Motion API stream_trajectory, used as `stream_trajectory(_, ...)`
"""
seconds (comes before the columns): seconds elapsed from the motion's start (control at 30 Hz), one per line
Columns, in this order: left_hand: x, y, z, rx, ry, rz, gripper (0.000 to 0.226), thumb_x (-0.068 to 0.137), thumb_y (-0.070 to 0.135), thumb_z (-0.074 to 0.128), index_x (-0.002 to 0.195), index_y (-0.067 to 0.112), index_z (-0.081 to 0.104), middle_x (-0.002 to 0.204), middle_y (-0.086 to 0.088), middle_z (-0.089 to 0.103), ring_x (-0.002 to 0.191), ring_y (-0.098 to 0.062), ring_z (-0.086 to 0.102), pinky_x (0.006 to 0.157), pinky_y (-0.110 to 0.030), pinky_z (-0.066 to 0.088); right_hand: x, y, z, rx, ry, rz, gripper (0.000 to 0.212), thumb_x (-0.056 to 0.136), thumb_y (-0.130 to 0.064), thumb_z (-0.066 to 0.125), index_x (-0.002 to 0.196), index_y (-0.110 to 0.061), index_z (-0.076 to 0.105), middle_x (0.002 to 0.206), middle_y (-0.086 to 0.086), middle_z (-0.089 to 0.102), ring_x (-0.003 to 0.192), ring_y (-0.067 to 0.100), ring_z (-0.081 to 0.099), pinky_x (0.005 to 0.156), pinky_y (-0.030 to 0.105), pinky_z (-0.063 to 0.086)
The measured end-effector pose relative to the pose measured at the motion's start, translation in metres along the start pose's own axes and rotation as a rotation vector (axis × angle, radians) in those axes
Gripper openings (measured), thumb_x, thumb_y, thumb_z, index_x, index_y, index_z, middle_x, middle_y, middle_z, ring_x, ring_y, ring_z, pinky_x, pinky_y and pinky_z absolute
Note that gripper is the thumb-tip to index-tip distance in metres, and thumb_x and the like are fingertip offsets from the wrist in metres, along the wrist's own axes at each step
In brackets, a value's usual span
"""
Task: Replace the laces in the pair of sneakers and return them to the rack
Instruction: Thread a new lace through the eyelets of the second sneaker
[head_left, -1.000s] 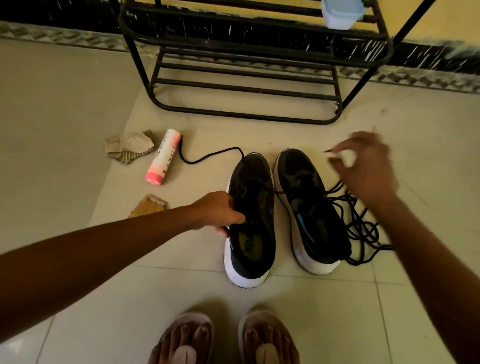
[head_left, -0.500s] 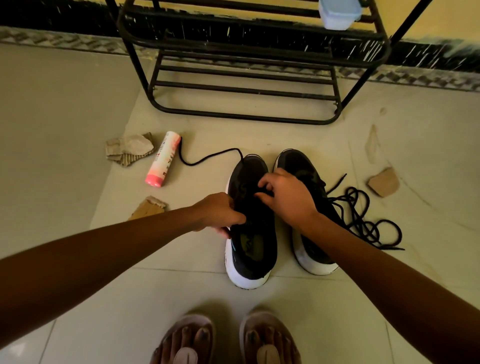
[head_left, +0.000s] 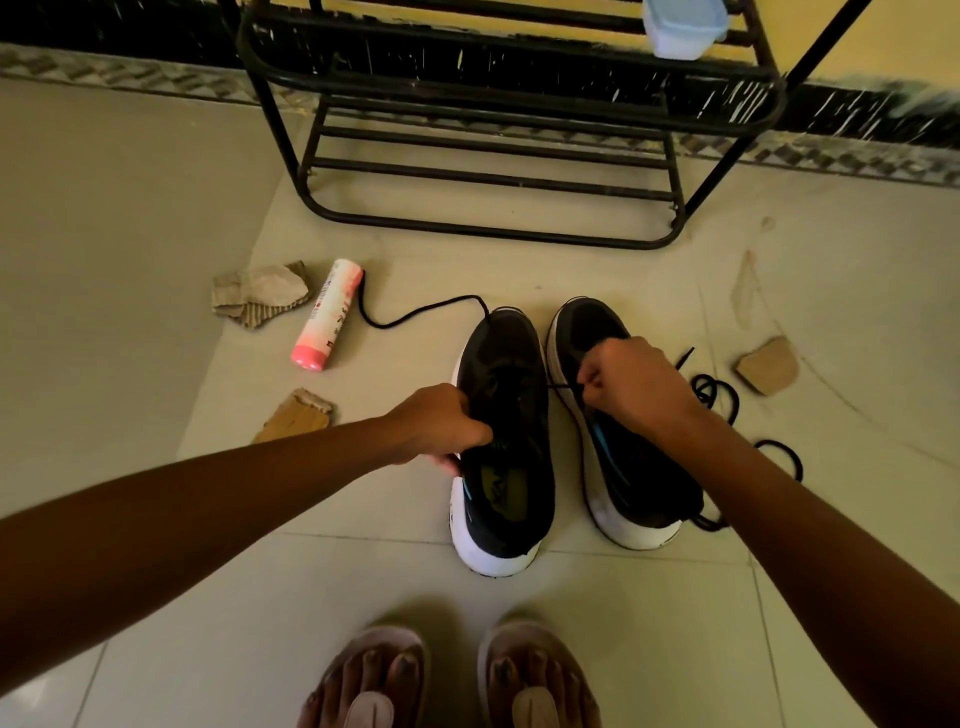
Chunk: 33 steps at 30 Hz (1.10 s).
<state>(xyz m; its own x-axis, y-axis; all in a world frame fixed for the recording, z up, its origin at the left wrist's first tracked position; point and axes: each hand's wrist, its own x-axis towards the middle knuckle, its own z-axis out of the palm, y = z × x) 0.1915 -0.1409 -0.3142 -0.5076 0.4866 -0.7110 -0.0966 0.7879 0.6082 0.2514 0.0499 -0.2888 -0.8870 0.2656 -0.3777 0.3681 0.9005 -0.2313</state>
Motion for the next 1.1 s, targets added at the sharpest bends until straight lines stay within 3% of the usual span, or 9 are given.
stream_trajectory(0.23,0.001,-0.002,-0.001,-0.035,-0.001,-0.015,0.011,0.087,0.017,0.060,0.097,0.012,0.056,0.079,0.000,0.064,0.068,-0.020,0.067,0.066,-0.024,0.057,-0.005,-0.017,-0.001,-0.242,-0.042,0.034,0.010,0.087,-0.011,0.055,0.091,-0.007,0.064,0.085,0.010,0.061,0.087,0.032,0.065,0.072,0.034,0.050)
stream_trajectory(0.33,-0.007,0.005,-0.015,-0.014,-0.199,-0.049,0.017,0.087,0.027,0.065,0.091,0.017,0.053,0.084,-0.001,0.062,0.070,-0.017,0.065,0.066,-0.024,0.057,-0.016,-0.025,-0.012,0.050,-0.441,-0.108,0.015,0.087,-0.014,0.059,0.090,-0.004,0.069,0.082,0.011,0.069,0.076,0.019,0.065,0.073,0.032,0.054)
stream_trajectory(0.4,-0.004,0.013,-0.029,0.012,-0.285,-0.047,0.023,0.087,0.038,0.062,0.089,0.018,0.050,0.090,-0.004,0.060,0.077,-0.018,0.064,0.069,-0.029,0.056,-0.029,-0.035,-0.016,0.190,-0.659,-0.162,0.012,0.089,-0.014,0.059,0.093,-0.010,0.070,0.077,0.002,0.068,0.065,0.010,0.063,0.059,0.021,0.051)
stream_trajectory(0.57,0.033,0.030,-0.054,0.465,0.326,0.556,0.040,0.095,0.020,0.050,0.135,0.017,0.043,0.132,-0.010,0.048,0.120,-0.025,0.047,0.098,-0.033,0.039,-0.032,-0.045,-0.002,0.157,-0.685,-0.197,0.017,0.089,-0.012,0.059,0.101,-0.012,0.071,0.090,0.008,0.070,0.058,0.005,0.056,0.045,0.011,0.039)
stream_trajectory(0.7,0.047,0.037,-0.050,1.029,0.264,0.702,0.048,0.096,0.022,0.048,0.142,0.028,0.037,0.155,-0.001,0.023,0.142,-0.027,0.016,0.116,-0.039,0.014,-0.025,-0.037,-0.001,0.204,-0.460,-0.169,0.009,0.085,-0.020,0.066,0.085,-0.011,0.070,0.070,-0.002,0.065,0.049,0.001,0.054,0.047,0.009,0.040)
stream_trajectory(0.8,0.048,0.034,-0.041,1.148,0.275,0.695,0.029,0.093,0.029,0.051,0.121,0.026,0.057,0.146,0.001,0.037,0.139,-0.022,0.023,0.114,-0.039,0.009,-0.018,-0.029,0.006,0.229,-0.251,-0.098,0.024,0.078,-0.034,0.075,0.074,-0.018,0.057,0.061,-0.005,0.058,0.051,0.006,0.054,0.058,0.021,0.046)
stream_trajectory(0.93,0.041,0.030,-0.044,1.057,0.298,0.666,0.018,0.094,0.026,0.049,0.107,0.019,0.059,0.111,-0.001,0.060,0.112,-0.017,0.052,0.113,-0.037,0.014,-0.018,-0.027,0.022,0.275,-0.224,-0.067,0.030,0.077,-0.038,0.074,0.079,-0.020,0.051,0.064,-0.005,0.057,0.055,0.009,0.057,0.059,0.025,0.048)
stream_trajectory(1.0,0.032,0.034,-0.054,0.891,0.165,0.547,0.016,0.093,0.028,0.055,0.100,0.016,0.063,0.090,0.000,0.065,0.094,-0.018,0.060,0.093,-0.029,0.036,-0.018,-0.029,0.026,0.284,-0.236,-0.070,0.026,0.078,-0.034,0.073,0.083,-0.018,0.054,0.074,0.000,0.062,0.063,0.013,0.062,0.066,0.030,0.053)
stream_trajectory(1.1,0.017,0.046,-0.071,0.631,-0.018,0.400,0.029,0.093,0.037,0.053,0.078,0.015,0.064,0.064,0.003,0.060,0.065,-0.009,0.060,0.064,-0.023,0.044,-0.016,-0.032,0.026,0.257,-0.223,-0.087,0.024,0.078,-0.033,0.072,0.085,-0.017,0.055,0.086,0.003,0.063,0.072,0.017,0.062,0.074,0.034,0.055)
